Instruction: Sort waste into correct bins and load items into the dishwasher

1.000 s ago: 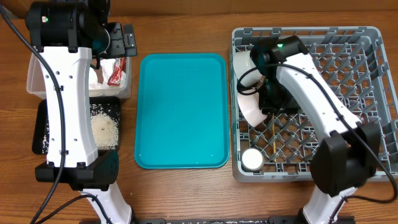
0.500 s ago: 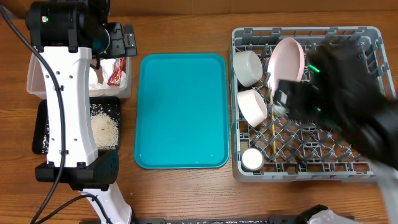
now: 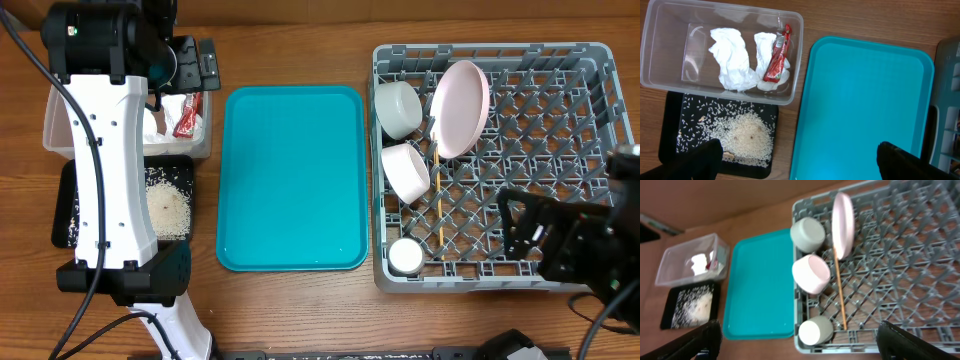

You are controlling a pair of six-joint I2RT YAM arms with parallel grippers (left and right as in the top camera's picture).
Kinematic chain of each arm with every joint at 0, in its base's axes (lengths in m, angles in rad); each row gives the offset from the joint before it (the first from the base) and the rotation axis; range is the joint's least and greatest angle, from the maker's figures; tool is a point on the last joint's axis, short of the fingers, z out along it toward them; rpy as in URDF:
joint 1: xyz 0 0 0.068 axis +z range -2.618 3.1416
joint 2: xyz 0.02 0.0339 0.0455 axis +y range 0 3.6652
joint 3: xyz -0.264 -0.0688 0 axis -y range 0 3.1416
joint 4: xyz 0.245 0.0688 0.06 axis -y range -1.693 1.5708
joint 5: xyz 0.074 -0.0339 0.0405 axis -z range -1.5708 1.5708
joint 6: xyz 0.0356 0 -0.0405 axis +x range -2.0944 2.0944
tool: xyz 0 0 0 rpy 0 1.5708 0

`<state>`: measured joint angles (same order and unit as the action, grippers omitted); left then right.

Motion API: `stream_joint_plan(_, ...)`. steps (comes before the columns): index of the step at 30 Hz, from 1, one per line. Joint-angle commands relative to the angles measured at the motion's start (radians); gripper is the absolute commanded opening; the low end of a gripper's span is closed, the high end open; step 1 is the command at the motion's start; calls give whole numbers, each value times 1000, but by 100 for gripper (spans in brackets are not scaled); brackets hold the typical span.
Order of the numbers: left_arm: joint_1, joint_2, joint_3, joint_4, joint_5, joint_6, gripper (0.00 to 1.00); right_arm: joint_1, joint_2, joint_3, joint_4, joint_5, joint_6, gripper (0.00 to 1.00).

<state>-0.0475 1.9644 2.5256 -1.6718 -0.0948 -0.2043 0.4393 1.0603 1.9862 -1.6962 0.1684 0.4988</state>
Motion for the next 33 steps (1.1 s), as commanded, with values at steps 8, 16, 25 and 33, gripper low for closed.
stream_joint_plan(8,2,-21,21,3,-10,-10,100,-87,-26,-154,96,200,122,100)
stream_joint_plan(16,2,-21,21,3,-10,-10,100,-312,-275,-634,610,-53,-181,100)
stream_joint_plan(25,2,-21,21,3,-10,-10,100,-424,-645,-1300,1178,-158,-245,100)
stream_joint_plan(33,2,-21,21,3,-10,-10,100,-435,-892,-1727,1539,-202,-245,100)
